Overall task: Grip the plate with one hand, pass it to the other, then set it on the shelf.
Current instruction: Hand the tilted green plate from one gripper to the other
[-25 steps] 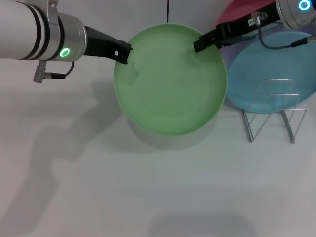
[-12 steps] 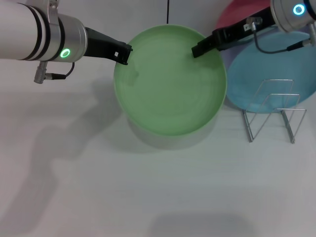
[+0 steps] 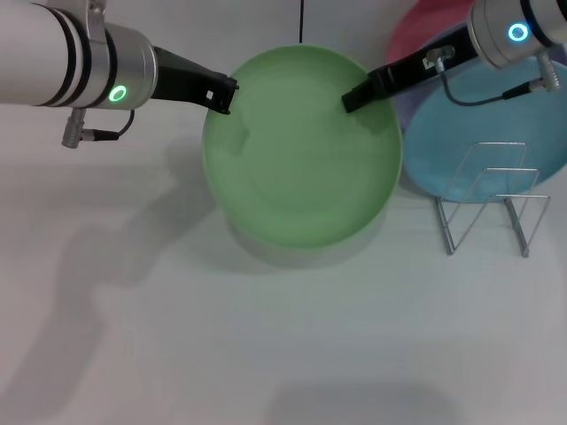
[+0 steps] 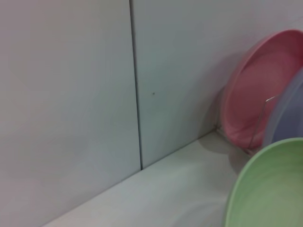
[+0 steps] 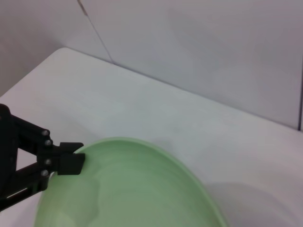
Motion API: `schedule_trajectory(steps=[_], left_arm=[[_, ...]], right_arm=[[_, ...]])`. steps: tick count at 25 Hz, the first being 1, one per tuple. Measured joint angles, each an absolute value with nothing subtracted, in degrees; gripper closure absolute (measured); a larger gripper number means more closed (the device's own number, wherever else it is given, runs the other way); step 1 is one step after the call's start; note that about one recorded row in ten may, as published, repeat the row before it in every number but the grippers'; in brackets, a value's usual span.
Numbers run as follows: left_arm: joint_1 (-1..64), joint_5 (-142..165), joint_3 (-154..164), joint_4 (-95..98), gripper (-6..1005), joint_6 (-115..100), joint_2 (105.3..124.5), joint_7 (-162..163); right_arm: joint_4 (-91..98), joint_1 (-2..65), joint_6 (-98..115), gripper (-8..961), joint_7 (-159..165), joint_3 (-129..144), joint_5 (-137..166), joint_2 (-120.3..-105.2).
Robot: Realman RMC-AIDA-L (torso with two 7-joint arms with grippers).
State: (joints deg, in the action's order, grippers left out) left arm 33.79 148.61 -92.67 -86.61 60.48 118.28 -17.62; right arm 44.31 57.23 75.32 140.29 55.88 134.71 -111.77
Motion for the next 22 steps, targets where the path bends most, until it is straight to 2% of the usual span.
schedule_trajectory(steps=[5, 11, 17, 22], left_arm=[[32.4, 147.4, -91.9, -87.5, 855, 57.1, 118.40, -19.3], [31.0, 146.9, -91.0, -88.4, 850, 53.7, 118.39, -20.2], [30.6, 146.8, -90.7, -89.0, 630, 52.8, 118.40, -20.8], [26.3, 147.1, -89.5, -91.2, 398, 47.1, 118.38, -22.6]], right_arm=[[49.6, 54.9, 75.3, 786, 140.8, 55.6, 135.4, -112.73], [50.7, 53.9, 75.3, 801, 140.9, 55.5, 135.5, -112.90], [51.9, 53.1, 75.3, 854, 140.9, 55.6, 135.6, -112.96], [55.9, 51.5, 75.6, 887, 139.1, 55.8, 135.9, -112.72]])
